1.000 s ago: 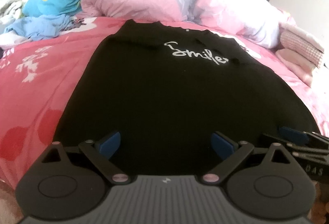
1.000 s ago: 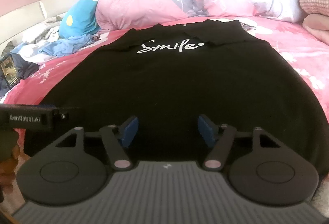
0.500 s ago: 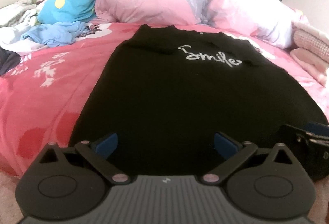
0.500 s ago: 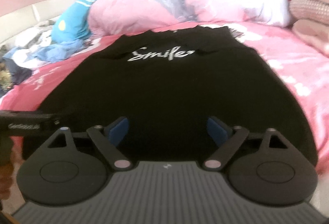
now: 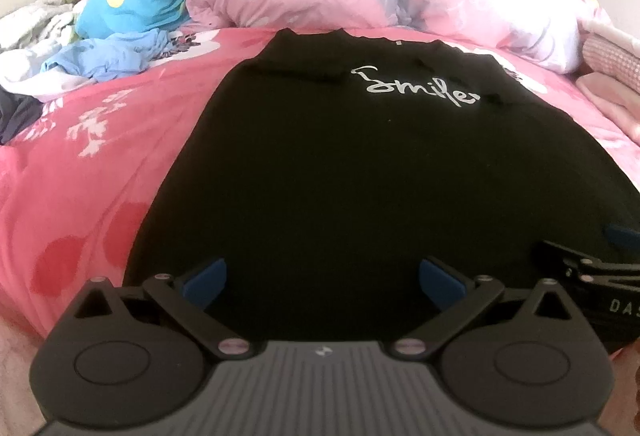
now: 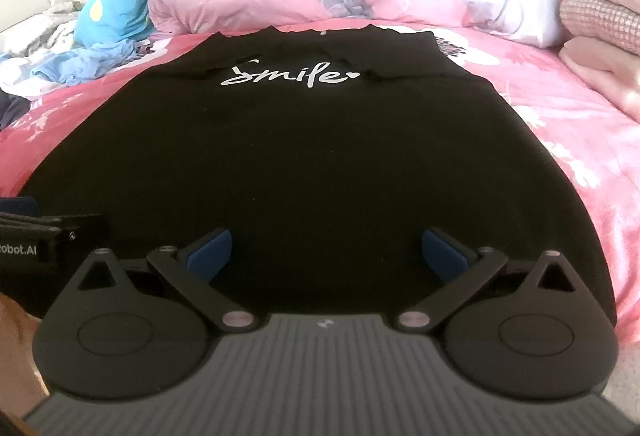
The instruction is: Fold clothes
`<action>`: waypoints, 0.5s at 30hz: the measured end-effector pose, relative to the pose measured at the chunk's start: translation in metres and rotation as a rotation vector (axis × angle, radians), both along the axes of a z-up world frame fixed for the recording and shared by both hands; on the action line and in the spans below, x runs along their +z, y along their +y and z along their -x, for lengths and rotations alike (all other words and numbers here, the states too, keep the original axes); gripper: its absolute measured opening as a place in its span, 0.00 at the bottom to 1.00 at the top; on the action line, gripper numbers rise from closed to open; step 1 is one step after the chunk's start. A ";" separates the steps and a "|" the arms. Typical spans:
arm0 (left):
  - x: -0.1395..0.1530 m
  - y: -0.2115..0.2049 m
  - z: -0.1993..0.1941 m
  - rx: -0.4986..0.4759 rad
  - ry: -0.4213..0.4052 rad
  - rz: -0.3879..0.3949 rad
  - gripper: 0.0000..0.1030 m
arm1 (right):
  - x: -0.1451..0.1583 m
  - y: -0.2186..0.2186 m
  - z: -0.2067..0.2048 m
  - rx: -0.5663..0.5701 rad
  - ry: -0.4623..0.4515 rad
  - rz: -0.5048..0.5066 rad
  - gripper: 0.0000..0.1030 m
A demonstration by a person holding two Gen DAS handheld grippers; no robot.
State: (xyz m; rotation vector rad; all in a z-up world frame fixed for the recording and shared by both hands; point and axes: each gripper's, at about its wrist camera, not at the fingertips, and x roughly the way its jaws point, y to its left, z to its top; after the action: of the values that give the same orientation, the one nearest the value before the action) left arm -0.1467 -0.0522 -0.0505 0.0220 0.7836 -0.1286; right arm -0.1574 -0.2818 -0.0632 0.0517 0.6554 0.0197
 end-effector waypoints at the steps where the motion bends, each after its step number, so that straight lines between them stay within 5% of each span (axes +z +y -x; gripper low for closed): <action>1: 0.000 0.000 0.000 0.001 0.002 0.004 1.00 | 0.000 0.000 0.001 0.000 -0.001 -0.002 0.99; 15: 0.000 0.007 -0.008 0.015 0.048 0.055 1.00 | 0.002 -0.005 -0.001 -0.013 0.019 -0.043 0.99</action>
State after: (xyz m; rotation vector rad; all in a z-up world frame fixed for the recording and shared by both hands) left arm -0.1387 -0.0456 -0.0507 -0.0395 0.8274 -0.1367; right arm -0.1560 -0.2865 -0.0607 0.0978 0.6738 0.0208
